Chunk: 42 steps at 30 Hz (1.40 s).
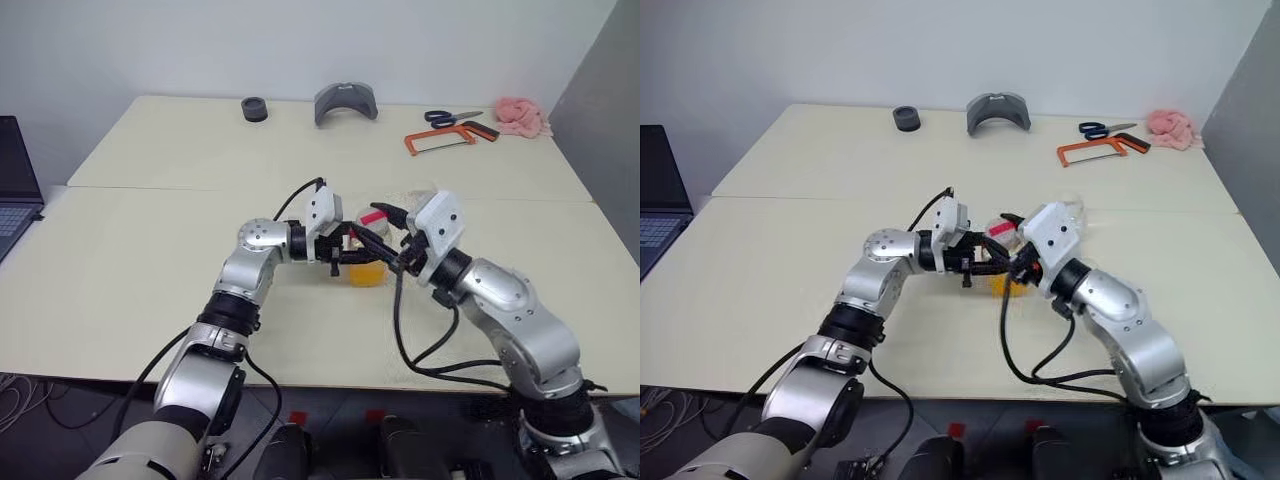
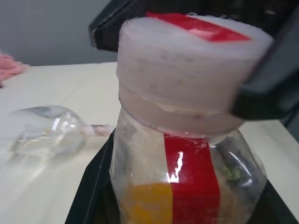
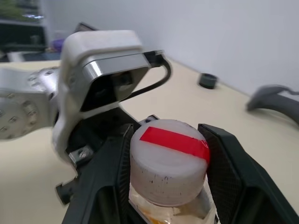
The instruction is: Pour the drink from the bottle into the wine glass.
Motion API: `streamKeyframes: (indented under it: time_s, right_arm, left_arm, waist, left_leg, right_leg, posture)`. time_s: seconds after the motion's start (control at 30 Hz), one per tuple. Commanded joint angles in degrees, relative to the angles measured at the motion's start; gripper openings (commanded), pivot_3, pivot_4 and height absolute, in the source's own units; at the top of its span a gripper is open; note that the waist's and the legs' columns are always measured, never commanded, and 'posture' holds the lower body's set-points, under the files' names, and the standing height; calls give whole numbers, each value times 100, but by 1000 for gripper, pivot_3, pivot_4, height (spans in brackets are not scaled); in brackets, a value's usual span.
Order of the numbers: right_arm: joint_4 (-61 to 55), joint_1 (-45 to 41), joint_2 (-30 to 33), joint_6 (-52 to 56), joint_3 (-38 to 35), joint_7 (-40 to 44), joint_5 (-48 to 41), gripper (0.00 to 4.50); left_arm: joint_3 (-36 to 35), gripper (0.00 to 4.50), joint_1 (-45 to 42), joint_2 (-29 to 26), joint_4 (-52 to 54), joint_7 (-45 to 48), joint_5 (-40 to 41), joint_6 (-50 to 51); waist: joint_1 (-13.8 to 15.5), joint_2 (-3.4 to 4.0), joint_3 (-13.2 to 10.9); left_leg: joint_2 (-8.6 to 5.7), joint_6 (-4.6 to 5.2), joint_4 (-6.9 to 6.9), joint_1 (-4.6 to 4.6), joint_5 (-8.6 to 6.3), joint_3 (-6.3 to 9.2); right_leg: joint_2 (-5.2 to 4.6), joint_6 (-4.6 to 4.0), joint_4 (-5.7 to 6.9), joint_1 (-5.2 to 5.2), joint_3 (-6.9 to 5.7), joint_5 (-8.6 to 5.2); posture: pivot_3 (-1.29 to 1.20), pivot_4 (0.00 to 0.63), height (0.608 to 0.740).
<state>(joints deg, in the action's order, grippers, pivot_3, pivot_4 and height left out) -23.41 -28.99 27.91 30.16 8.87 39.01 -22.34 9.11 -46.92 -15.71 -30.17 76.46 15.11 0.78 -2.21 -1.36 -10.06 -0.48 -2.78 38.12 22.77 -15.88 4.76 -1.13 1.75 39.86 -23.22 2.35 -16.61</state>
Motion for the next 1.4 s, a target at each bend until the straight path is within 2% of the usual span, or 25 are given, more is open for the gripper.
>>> streamKeyframes:
  time_s: [0.03, 0.13, 0.23, 0.47, 0.6, 0.73, 1.03, 1.4]
  right_arm:
    - [549, -797, 421, -96, -113, 1713, -723, 1868]
    - [758, -1029, 593, 25, -75, 2129, -868, 1869]
    - [726, -985, 545, 109, -165, 1974, -883, 1869]
    - [-131, -329, 301, 208, -726, 832, -739, 4271]
    - [-547, -22, 25, 199, -623, 23, -363, 4300]
    - [-620, 38, -116, 81, -343, -309, 27, 4300]
    - [-465, 67, -128, -19, -348, -607, 495, 4300]
    - [-667, 306, -29, 280, -770, -671, 212, 4300]
  left_arm:
    - [1, 1734, -282, -39, 57, 271, 119, 206]
    - [-65, 1733, -299, -23, 111, 272, 142, 255]
    - [-123, 1730, -256, -17, 186, 204, 149, 281]
    - [-158, 1713, -27, -60, 484, 41, 177, 398]
    - [-147, 1713, 23, -83, 573, 7, 194, 446]
    - [-136, 1713, 3, -83, 562, 24, 182, 457]
    - [-132, 1713, -89, -67, 456, 86, 165, 376]
    - [-180, 1712, -142, -39, 240, -11, 133, 88]
  waist:
    - [-5, -1, -1]
    - [-11, -1, 0]
    - [-8, -1, -1]
    - [8, -1, -1]
    - [8, -1, 0]
    - [7, 0, 0]
    - [8, 0, 0]
    - [9, 0, 0]
  left_leg:
    - [-1, 0, 0, -1, 0, -1]
    - [3, 1, -5, 0, -1, 6]
    - [9, 1, -7, 5, -1, 7]
    - [14, 0, -3, 7, 0, 27]
    - [13, -2, -2, 8, 1, 38]
    - [9, -3, -2, 6, 2, 35]
    - [7, -3, -3, 6, 2, 34]
    - [6, -2, -3, 6, 1, 32]
  right_leg:
    - [2, 0, -1, 0, -2, 0]
    - [6, -2, -2, 0, -6, -1]
    - [1, -2, -4, -4, -5, -1]
    - [-12, -2, 1, -8, 1, -1]
    - [-12, -1, 2, -8, 0, -1]
    - [-10, -2, 3, -8, 1, -1]
    - [-9, -2, 3, -8, 0, -1]
    - [-8, -2, 3, -8, 1, -1]
  posture:
    - [0, 150, 740]
    - [0, 150, 740]
    - [0, 150, 740]
    - [0, 150, 740]
    - [0, 150, 740]
    - [0, 150, 740]
    - [0, 150, 740]
    - [0, 150, 740]
